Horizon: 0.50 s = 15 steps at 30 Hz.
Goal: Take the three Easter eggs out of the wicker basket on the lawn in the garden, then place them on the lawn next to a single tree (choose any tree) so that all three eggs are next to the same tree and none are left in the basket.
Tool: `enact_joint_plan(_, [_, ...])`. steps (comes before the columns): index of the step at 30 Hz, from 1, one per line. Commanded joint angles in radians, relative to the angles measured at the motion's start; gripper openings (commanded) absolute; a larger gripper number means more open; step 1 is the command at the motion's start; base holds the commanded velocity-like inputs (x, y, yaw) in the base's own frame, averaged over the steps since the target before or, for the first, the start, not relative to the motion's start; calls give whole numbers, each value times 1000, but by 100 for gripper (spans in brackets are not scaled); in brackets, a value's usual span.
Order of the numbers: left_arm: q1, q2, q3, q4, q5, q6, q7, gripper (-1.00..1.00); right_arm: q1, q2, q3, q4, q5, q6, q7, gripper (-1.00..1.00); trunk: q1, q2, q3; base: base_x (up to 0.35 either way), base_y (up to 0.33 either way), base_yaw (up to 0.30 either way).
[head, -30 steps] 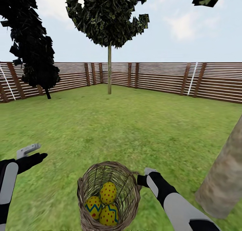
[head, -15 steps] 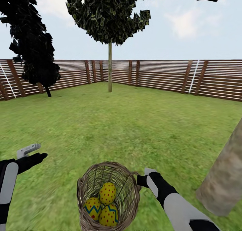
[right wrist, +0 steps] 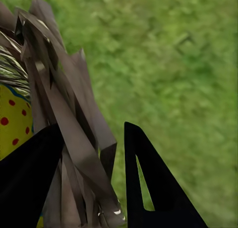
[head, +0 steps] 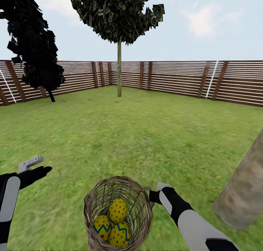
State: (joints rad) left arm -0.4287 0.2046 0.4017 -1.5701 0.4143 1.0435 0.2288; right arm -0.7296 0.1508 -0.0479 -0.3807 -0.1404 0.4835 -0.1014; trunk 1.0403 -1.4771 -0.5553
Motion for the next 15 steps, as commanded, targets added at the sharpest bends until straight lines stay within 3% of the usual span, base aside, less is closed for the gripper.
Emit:
enact_joint_plan(1, [-1, 0, 0, -1, 11, 4, 9, 100, -1, 1, -7, -2, -20, 3, -5, -100, 4, -8, -6, 0, 0, 0])
enact_joint_plan(15, [0, 4, 0, -2, 11, 4, 9, 100, -1, 1, -8, -2, -19, 1, 6, -100, 58, -106, -73, 0, 0, 0])
